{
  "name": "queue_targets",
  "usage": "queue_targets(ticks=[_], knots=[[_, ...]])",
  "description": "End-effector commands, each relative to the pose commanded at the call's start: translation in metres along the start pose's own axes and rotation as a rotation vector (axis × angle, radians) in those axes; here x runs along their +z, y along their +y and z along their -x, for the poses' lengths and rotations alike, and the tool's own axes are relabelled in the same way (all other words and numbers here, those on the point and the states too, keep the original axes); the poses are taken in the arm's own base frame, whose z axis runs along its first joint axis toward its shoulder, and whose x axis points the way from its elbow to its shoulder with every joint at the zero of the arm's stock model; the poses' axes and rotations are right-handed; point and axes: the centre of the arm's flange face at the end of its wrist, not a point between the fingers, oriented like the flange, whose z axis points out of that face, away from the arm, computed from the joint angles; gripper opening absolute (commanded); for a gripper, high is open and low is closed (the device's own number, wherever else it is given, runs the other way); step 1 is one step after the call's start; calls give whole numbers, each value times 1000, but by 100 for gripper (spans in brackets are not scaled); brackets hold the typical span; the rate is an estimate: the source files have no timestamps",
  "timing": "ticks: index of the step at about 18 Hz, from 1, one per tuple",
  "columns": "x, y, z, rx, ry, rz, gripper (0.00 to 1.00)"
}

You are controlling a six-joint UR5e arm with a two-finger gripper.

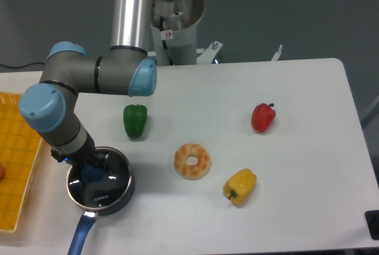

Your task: Open the lid

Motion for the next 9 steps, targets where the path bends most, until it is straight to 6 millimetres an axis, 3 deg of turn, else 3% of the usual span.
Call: queue_targets(ticks=[9], knots=[[7, -2, 0, 6, 4, 3, 100]])
